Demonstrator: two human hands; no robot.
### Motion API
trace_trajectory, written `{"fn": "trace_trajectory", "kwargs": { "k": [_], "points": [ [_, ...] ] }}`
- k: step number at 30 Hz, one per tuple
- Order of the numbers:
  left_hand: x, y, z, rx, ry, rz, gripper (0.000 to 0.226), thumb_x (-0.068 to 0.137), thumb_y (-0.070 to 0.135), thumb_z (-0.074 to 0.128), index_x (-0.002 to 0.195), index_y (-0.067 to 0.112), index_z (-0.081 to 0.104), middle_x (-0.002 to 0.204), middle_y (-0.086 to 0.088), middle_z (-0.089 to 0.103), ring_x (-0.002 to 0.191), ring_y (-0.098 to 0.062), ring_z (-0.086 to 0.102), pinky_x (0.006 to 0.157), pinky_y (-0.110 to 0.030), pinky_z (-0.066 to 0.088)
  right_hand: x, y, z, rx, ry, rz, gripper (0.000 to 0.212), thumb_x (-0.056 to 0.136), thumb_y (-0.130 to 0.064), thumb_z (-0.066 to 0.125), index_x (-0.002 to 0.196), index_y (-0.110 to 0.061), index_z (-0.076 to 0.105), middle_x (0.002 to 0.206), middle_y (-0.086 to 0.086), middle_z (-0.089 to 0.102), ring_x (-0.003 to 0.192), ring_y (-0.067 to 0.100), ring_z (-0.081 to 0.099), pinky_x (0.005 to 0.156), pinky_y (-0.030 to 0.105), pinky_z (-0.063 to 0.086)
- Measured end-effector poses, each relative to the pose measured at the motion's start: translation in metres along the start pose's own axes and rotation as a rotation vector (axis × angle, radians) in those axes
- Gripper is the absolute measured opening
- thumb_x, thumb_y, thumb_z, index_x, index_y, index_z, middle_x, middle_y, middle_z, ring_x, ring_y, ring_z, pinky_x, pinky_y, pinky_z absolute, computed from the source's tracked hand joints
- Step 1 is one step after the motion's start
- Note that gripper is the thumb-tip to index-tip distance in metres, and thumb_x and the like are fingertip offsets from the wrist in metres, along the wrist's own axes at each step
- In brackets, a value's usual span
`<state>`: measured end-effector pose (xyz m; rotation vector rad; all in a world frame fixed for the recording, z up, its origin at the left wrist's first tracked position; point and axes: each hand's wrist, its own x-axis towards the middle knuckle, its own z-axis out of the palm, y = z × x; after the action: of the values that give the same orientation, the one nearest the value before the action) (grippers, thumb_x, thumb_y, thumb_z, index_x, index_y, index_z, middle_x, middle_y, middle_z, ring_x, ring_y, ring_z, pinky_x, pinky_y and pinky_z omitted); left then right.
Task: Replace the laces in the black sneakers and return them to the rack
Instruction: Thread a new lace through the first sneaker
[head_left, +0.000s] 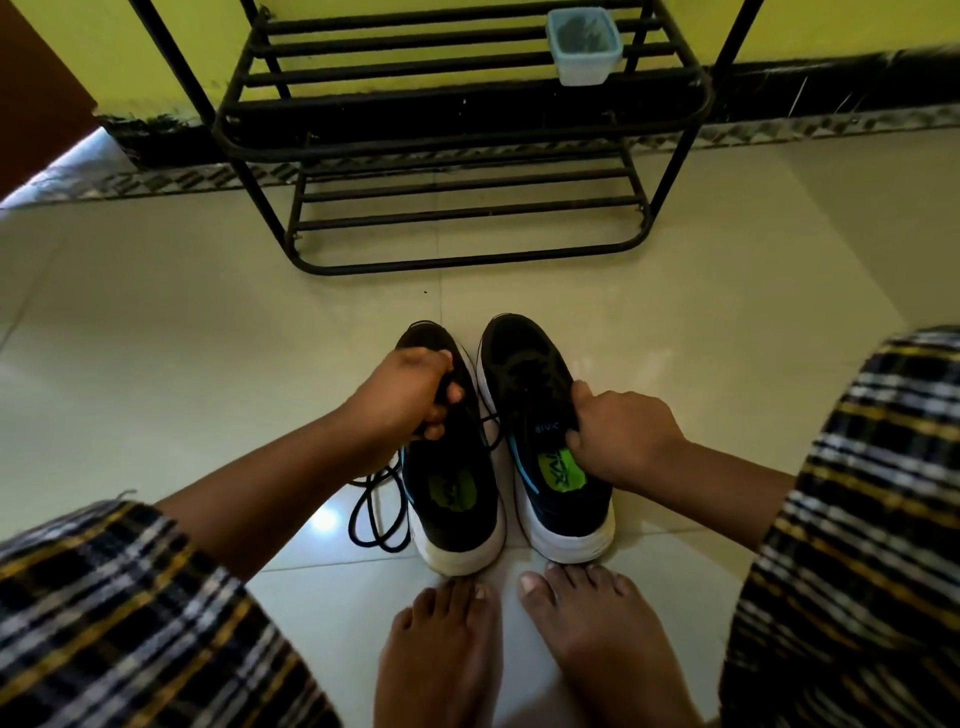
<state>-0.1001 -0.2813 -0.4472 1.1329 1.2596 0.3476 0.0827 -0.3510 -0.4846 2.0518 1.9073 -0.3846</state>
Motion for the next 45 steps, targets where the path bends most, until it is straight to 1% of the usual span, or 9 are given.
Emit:
{"fn": "trace_trajectory", "kwargs": {
  "k": [6,10,18,23,26,29,35,40,45],
  "points": [
    [-0.007,-0.005,-0.011,0.029,0.004,0.033,0.014,0.101,0.01,0.037,0.099,0.01,0.051,0.065,-0.005,0.05,0.044,-0.01,0.031,0.038,-0.018,0.028,-0.006,-0.002,-0.003,-0.012,0.024,0.006,0.036,0.102,-0.028,0.031,0.126,-0.002,0.036,0.115,0.012,0.059,0.102,0.025,0.059,0.063,0.028,0.034],
    [-0.008,-0.006,-0.021,0.145,0.0,0.023,0.02,0.098,0.005,0.038,0.093,0.01,0.056,0.059,-0.004,0.053,0.041,-0.01,0.029,0.037,-0.018,0.024,-0.005,-0.002,-0.003,-0.049,0.004,-0.007,0.038,0.102,-0.03,0.031,0.127,-0.002,0.036,0.118,0.012,0.058,0.104,0.025,0.058,0.067,0.028,0.035],
    [-0.012,-0.017,-0.028,0.561,-0.057,-0.018,0.011,0.092,0.006,0.049,0.09,0.01,0.06,0.063,-0.004,0.069,0.042,-0.01,0.048,0.042,-0.019,0.043,-0.002,-0.001,-0.002,-0.097,-0.003,-0.044,0.036,0.101,-0.028,0.033,0.127,-0.004,0.04,0.118,0.012,0.059,0.104,0.027,0.059,0.068,0.028,0.032],
    [-0.012,-0.017,-0.03,0.522,-0.29,-0.024,0.007,0.084,0.003,0.065,0.087,0.009,0.063,0.077,-0.01,0.071,0.056,-0.011,0.058,0.051,-0.021,0.048,-0.002,0.001,-0.004,-0.098,-0.024,-0.047,0.039,0.101,-0.032,0.032,0.128,-0.004,0.041,0.119,0.012,0.058,0.105,0.027,0.058,0.069,0.027,0.033],
    [-0.012,-0.022,-0.034,0.716,-0.406,0.001,0.013,0.079,0.008,0.073,0.087,0.012,0.065,0.076,0.0,0.071,0.066,-0.006,0.063,0.058,-0.016,0.048,-0.002,0.001,-0.004,-0.1,-0.026,-0.051,0.04,0.101,-0.031,0.032,0.129,-0.004,0.041,0.119,0.012,0.058,0.105,0.026,0.059,0.068,0.026,0.033],
    [-0.01,-0.022,-0.039,0.957,-0.335,0.111,0.003,0.081,0.018,0.069,0.082,0.02,0.067,0.079,0.006,0.072,0.075,-0.005,0.066,0.069,-0.018,0.051,-0.001,0.0,-0.004,-0.1,-0.033,-0.049,0.039,0.102,-0.03,0.031,0.129,-0.004,0.04,0.12,0.012,0.058,0.106,0.025,0.058,0.069,0.026,0.032],
    [-0.001,-0.016,-0.047,0.958,0.003,0.389,0.008,0.085,0.024,0.066,0.086,0.031,0.062,0.078,0.008,0.064,0.063,0.001,0.057,0.064,-0.02,0.044,0.002,0.003,0.003,-0.09,0.015,-0.03,0.039,0.1,-0.034,0.034,0.126,-0.006,0.044,0.116,0.012,0.06,0.103,0.027,0.06,0.069,0.026,0.033],
    [0.005,-0.022,-0.032,1.248,0.017,0.387,0.028,0.088,0.033,0.062,0.116,0.032,0.058,0.103,0.006,0.054,0.089,-0.012,0.054,0.075,-0.03,0.05,0.004,0.005,0.007,-0.065,0.039,-0.034,0.039,0.099,-0.035,0.035,0.124,-0.006,0.044,0.112,0.011,0.061,0.099,0.027,0.061,0.067,0.026,0.035],
    [0.01,-0.019,-0.031,1.264,0.142,0.463,0.018,0.093,0.034,0.055,0.106,0.025,0.064,0.099,0.007,0.048,0.088,-0.014,0.052,0.068,-0.028,0.043,0.004,0.007,0.008,-0.055,0.044,-0.031,0.039,0.099,-0.035,0.034,0.123,-0.006,0.045,0.113,0.011,0.061,0.1,0.026,0.06,0.066,0.026,0.034]
  ]
}}
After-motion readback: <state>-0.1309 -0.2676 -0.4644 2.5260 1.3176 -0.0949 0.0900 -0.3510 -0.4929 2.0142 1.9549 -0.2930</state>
